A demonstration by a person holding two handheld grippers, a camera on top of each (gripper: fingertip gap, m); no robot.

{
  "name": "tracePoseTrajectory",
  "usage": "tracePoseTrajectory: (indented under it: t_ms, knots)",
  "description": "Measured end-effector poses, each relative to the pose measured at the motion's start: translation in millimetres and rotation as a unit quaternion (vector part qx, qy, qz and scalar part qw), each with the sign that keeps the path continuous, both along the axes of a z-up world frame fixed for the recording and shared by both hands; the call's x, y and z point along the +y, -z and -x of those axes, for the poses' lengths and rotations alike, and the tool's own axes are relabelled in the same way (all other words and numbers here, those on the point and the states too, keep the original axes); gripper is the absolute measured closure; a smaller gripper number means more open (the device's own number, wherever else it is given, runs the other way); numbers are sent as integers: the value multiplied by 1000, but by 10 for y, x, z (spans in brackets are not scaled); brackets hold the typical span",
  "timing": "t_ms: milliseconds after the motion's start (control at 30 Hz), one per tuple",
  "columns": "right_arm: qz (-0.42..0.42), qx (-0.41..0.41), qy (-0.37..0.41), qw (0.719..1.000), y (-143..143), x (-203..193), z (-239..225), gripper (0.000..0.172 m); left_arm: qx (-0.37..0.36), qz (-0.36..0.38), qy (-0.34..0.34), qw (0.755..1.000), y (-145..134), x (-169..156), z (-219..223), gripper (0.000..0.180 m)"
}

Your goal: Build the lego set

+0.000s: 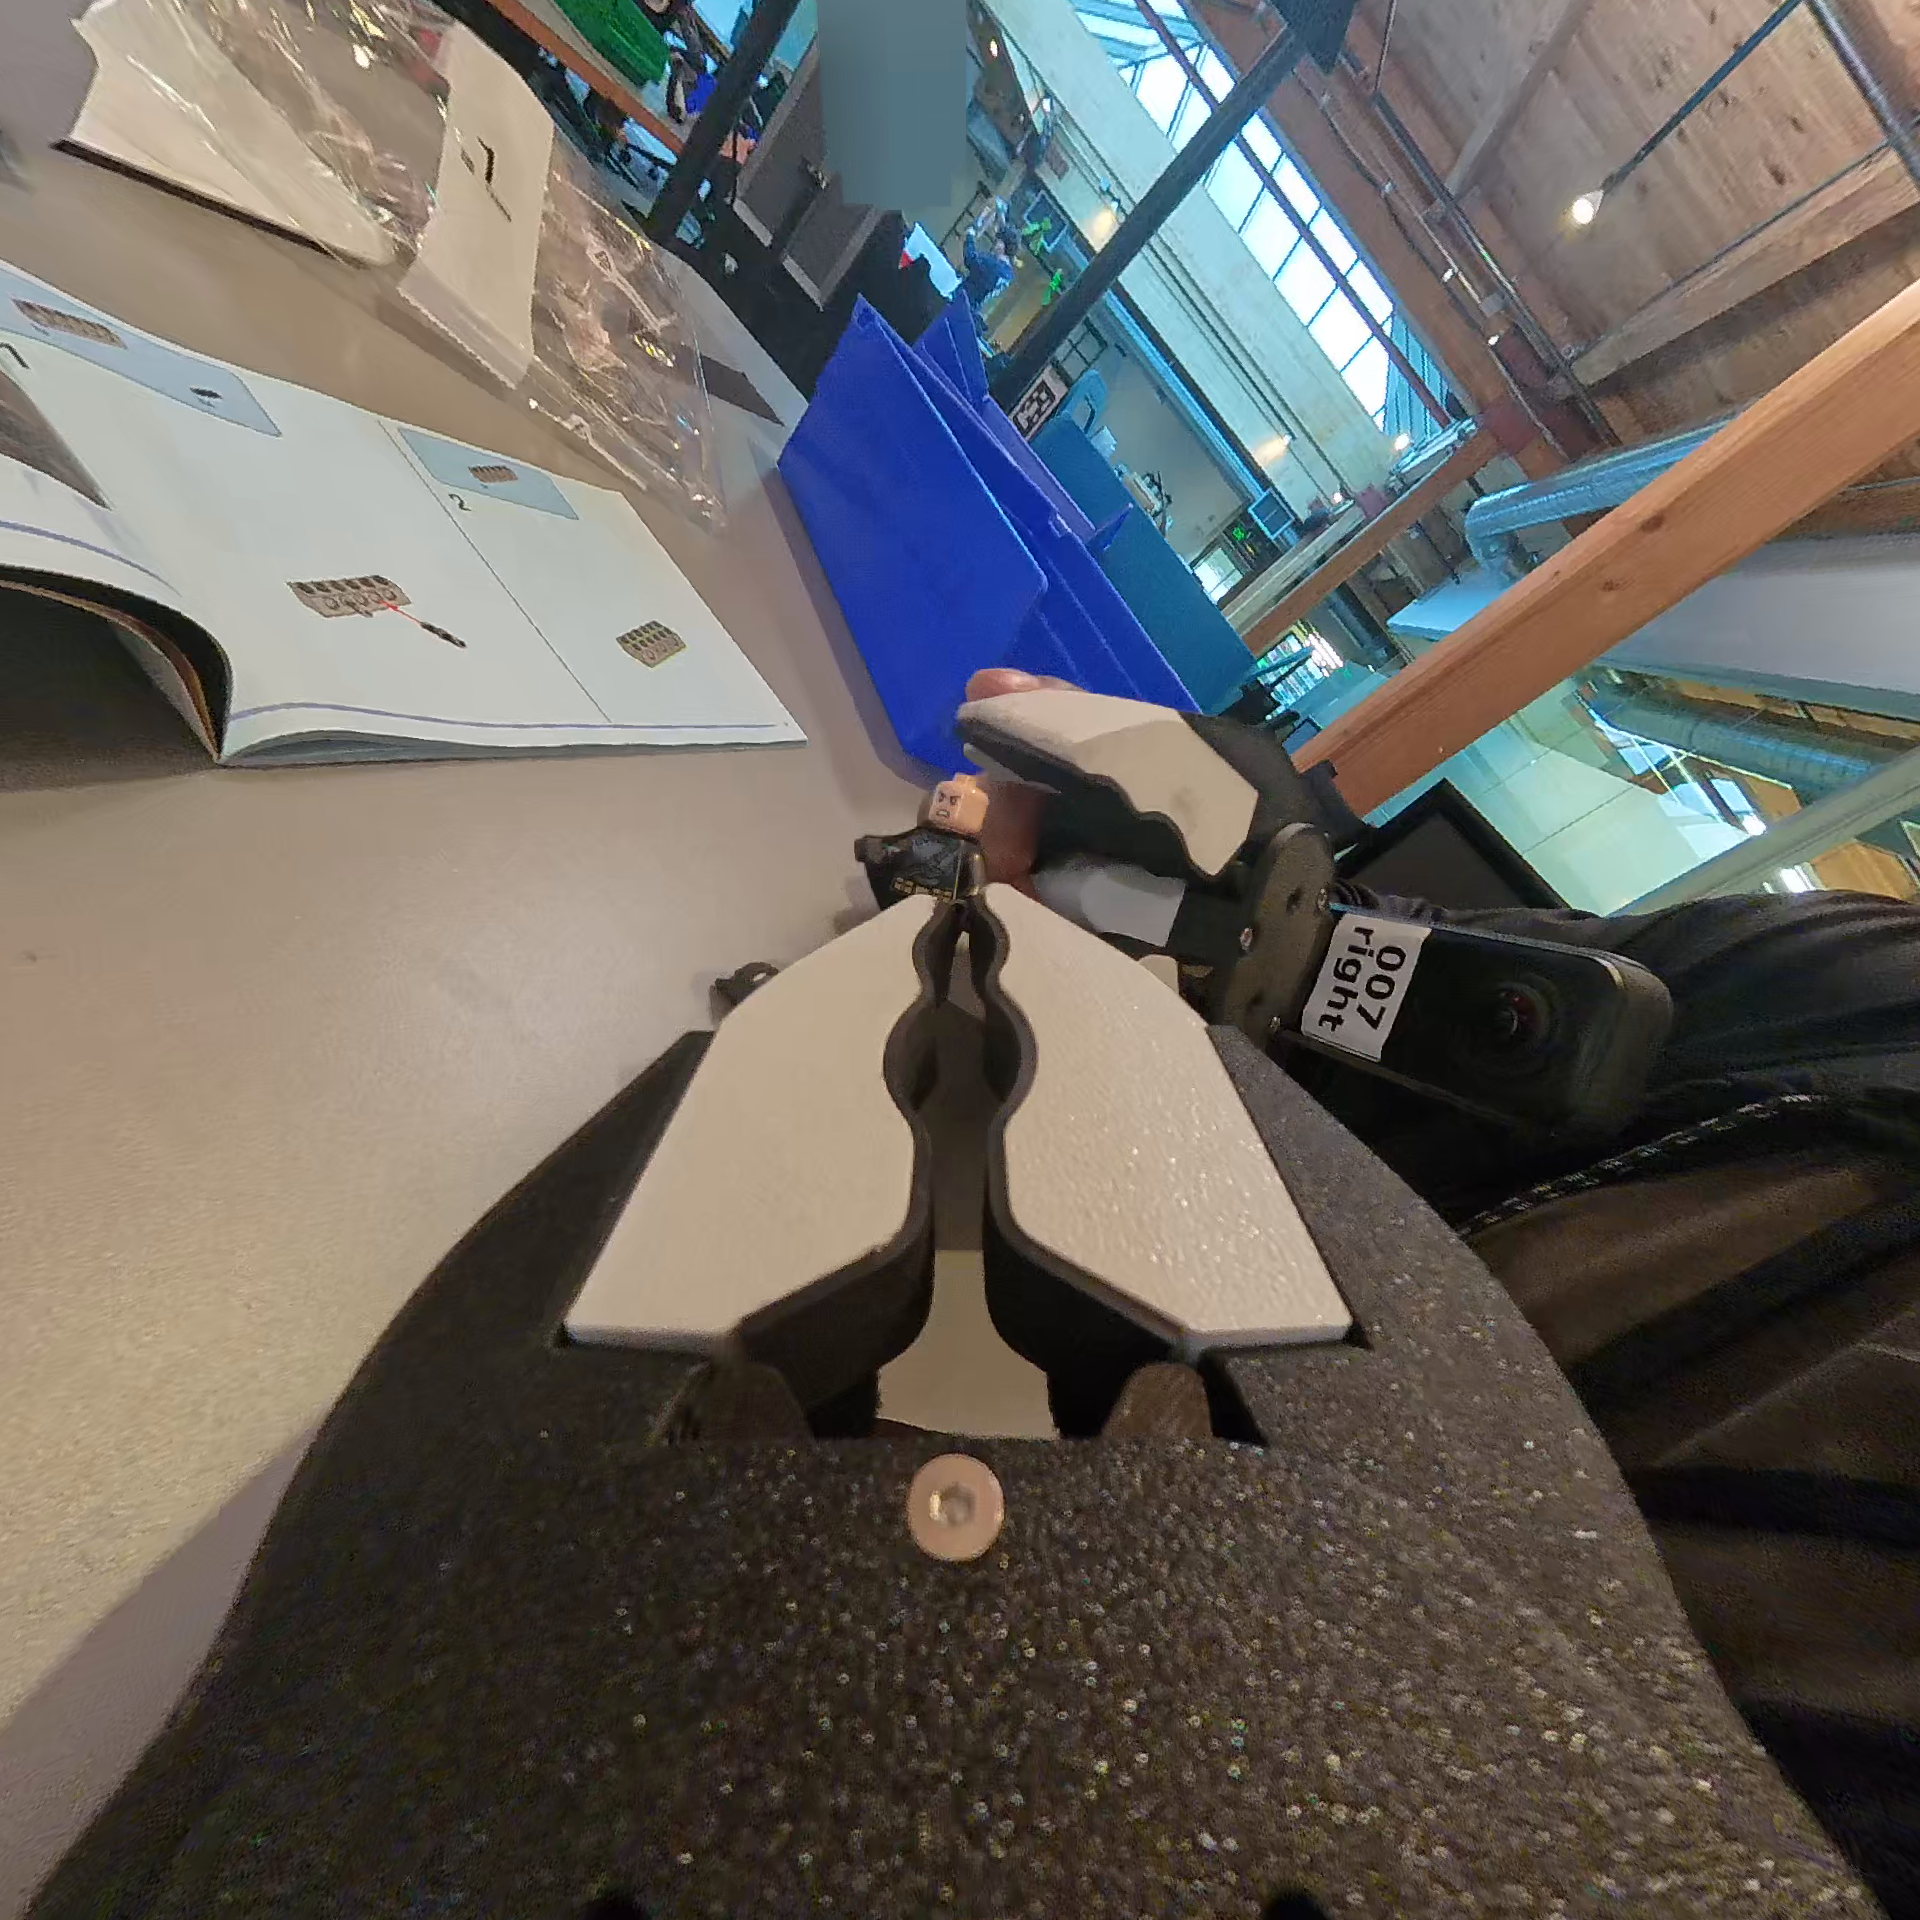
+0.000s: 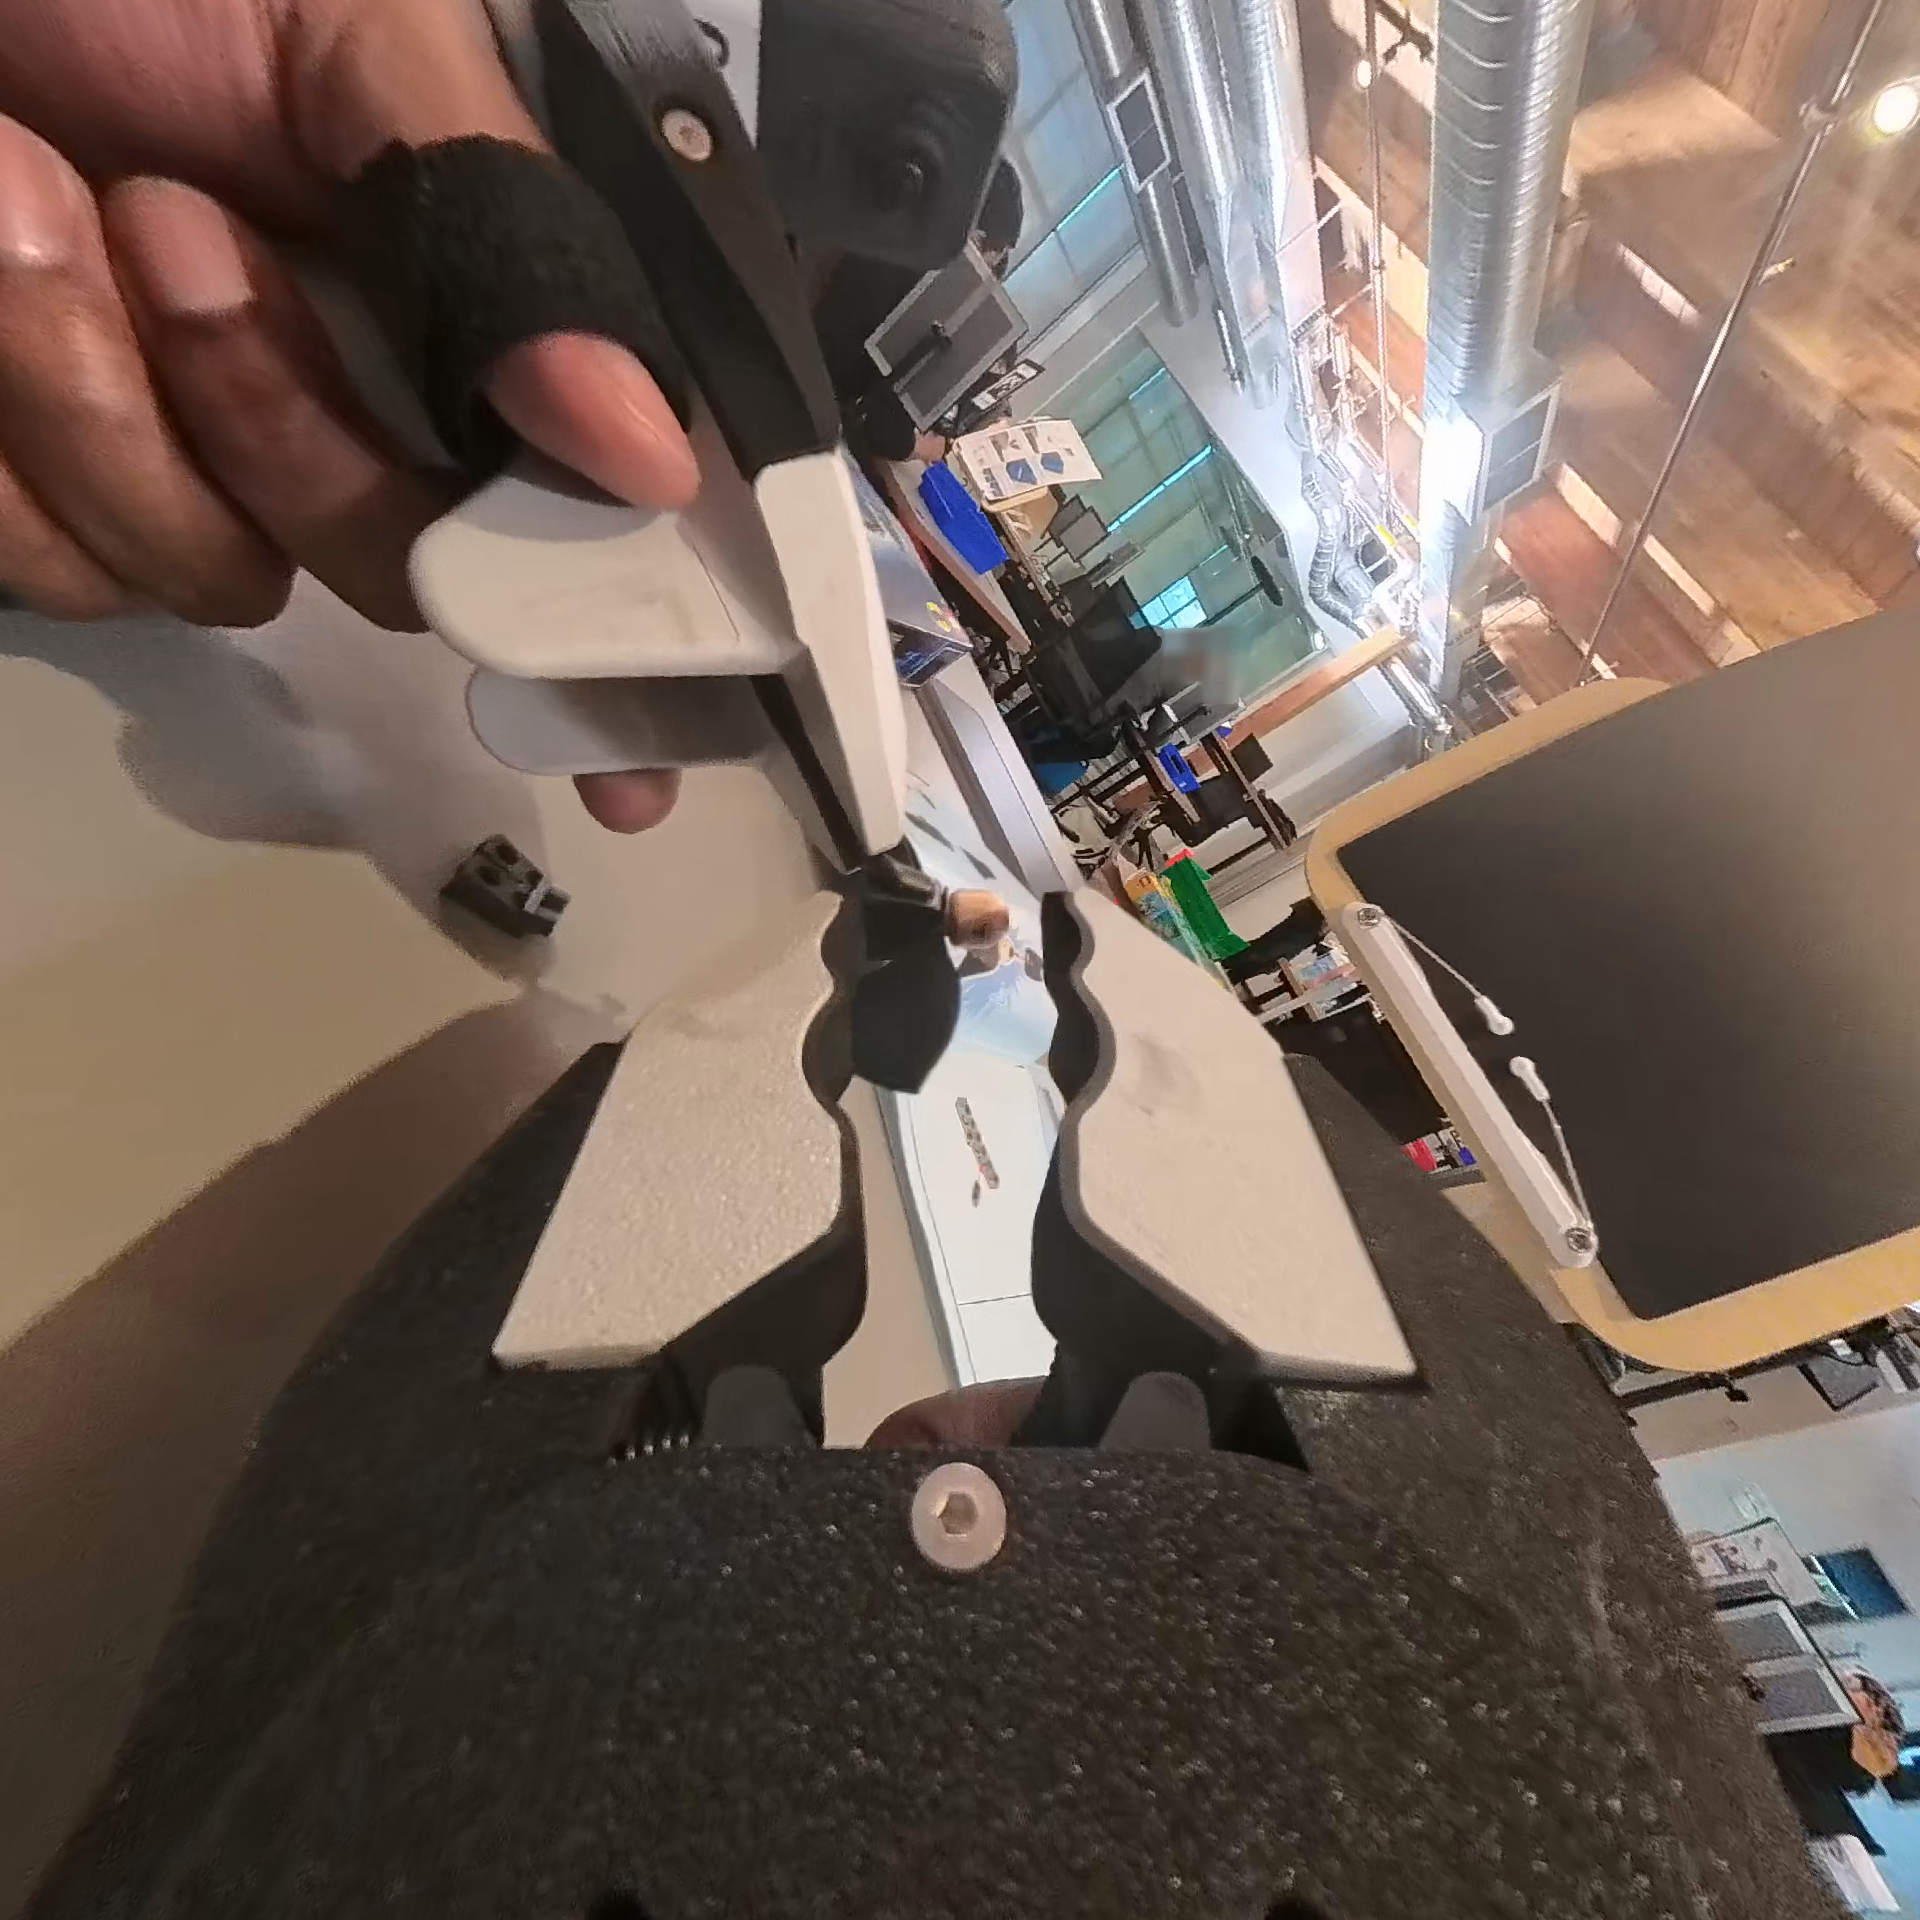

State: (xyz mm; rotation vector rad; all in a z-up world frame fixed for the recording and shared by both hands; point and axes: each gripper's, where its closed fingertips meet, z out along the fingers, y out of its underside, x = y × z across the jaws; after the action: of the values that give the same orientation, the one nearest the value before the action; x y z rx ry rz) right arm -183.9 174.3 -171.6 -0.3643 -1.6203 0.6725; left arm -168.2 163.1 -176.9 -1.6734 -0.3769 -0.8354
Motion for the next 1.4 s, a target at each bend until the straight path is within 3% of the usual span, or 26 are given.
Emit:
tracePoseTrajectory:
  t_ms: [267,533,733,867,1000,1067,1200,1400]
  knots:
    - [-15,-27,-29,999,98,-27,-12,145,22,24,15,999,71,-10,-42,178]
    - [-25,-55,-91,994,193,-108,-95,145,154,66,45,985,167,-81,-106,178]
    - [-7,-82,-119,989,236,-156,-139,145,179,72,57,980,178,-117,-112,179]
    - [-47,-97,-134,985,389,-238,-201,145,174,50,18,983,32,-164,81,180]
    - [6,-108,-114,988,304,-178,-141,145,203,32,18,978,-56,-226,135,180]
    - [39,-117,-112,986,267,-135,-119,145,263,40,35,963,1,-226,70,172]
    - [69,-125,-111,984,227,-110,-113,145,435,55,30,898,158,-160,-1,168]
    - [60,-127,-111,984,249,-134,-125,146,540,42,28,840,194,-109,-97,173]
